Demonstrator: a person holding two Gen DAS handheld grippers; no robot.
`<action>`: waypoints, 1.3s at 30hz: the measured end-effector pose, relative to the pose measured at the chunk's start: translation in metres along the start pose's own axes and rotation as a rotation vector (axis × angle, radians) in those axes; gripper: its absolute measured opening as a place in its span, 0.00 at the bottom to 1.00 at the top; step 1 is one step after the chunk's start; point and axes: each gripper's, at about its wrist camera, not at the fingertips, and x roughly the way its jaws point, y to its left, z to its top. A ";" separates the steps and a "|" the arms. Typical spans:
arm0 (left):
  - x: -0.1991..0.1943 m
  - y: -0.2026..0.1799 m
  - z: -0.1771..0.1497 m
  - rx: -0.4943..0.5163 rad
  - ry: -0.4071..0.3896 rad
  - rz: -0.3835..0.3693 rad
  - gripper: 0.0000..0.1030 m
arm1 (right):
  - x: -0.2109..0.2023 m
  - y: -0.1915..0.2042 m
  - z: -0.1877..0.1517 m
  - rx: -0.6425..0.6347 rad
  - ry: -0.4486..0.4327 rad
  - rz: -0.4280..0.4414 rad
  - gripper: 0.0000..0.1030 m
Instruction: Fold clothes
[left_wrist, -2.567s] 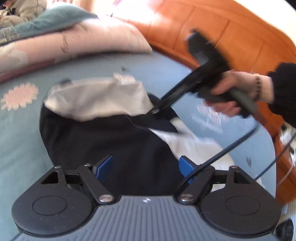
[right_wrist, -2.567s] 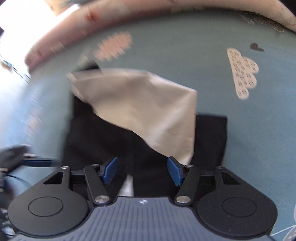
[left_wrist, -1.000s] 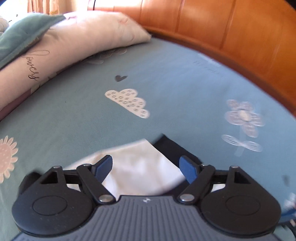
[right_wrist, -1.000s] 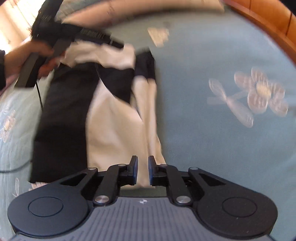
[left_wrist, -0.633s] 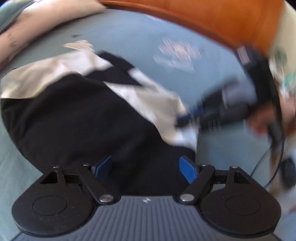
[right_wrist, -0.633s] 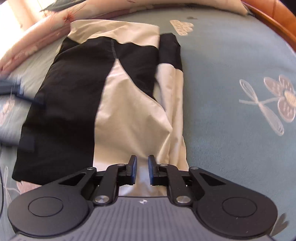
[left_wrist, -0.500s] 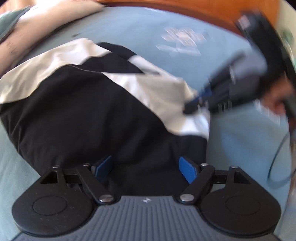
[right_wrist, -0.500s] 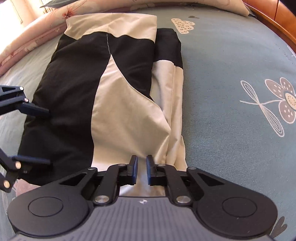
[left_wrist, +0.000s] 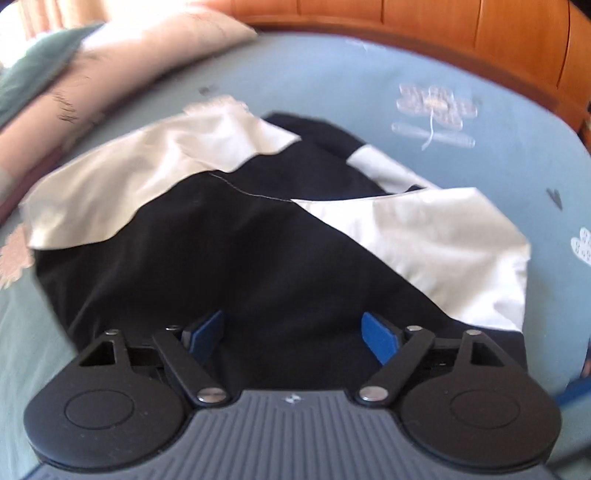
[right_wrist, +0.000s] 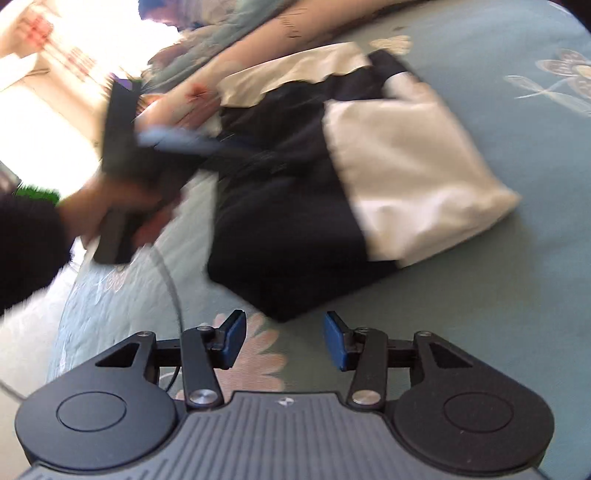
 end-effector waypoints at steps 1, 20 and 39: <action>0.002 0.001 0.006 0.000 0.020 -0.010 0.81 | 0.008 0.003 -0.002 -0.008 -0.033 0.006 0.57; 0.021 0.008 0.012 -0.029 0.075 -0.065 0.86 | 0.036 0.014 0.009 0.231 -0.184 0.151 0.76; -0.053 -0.003 -0.022 -0.014 -0.058 0.008 0.80 | -0.055 0.013 0.053 0.031 -0.124 -0.153 0.79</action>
